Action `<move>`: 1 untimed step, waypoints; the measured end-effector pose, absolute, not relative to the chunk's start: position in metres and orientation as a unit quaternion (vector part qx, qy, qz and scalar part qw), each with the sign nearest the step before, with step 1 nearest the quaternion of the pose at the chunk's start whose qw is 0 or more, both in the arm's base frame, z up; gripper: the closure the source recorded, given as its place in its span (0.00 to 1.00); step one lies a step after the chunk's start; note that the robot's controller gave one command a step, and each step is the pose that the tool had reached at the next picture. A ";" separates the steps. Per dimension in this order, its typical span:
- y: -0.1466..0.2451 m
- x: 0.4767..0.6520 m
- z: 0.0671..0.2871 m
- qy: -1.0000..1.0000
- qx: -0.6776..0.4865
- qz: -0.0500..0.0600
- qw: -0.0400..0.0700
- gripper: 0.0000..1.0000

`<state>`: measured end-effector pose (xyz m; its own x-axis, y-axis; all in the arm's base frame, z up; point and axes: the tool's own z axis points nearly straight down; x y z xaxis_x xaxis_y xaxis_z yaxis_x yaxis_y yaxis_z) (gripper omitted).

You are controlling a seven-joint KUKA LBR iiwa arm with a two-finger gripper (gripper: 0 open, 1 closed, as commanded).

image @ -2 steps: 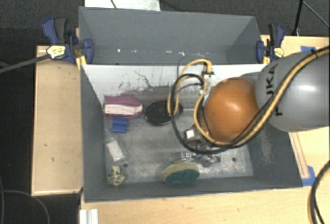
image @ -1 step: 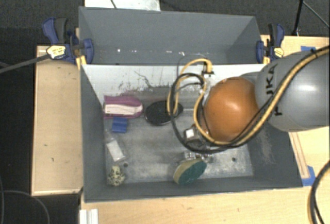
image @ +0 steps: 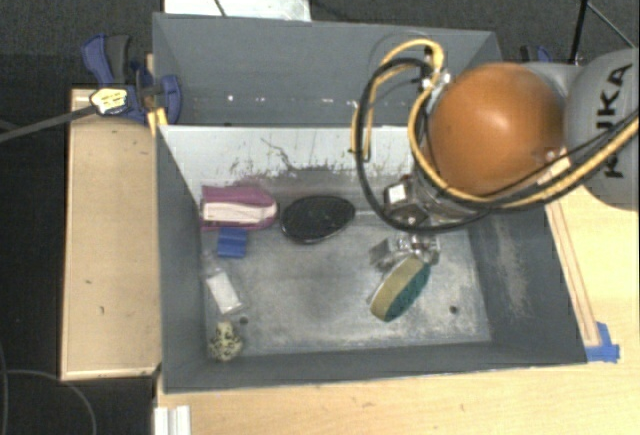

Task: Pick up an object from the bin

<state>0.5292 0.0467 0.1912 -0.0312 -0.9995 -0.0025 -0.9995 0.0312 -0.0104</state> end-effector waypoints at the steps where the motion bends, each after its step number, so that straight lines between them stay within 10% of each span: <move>1: 0.022 0.523 0.263 0.615 -0.788 -0.001 0.002 1.00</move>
Offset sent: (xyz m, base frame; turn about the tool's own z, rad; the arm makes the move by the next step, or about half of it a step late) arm -0.0077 -0.0238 0.0704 -0.2803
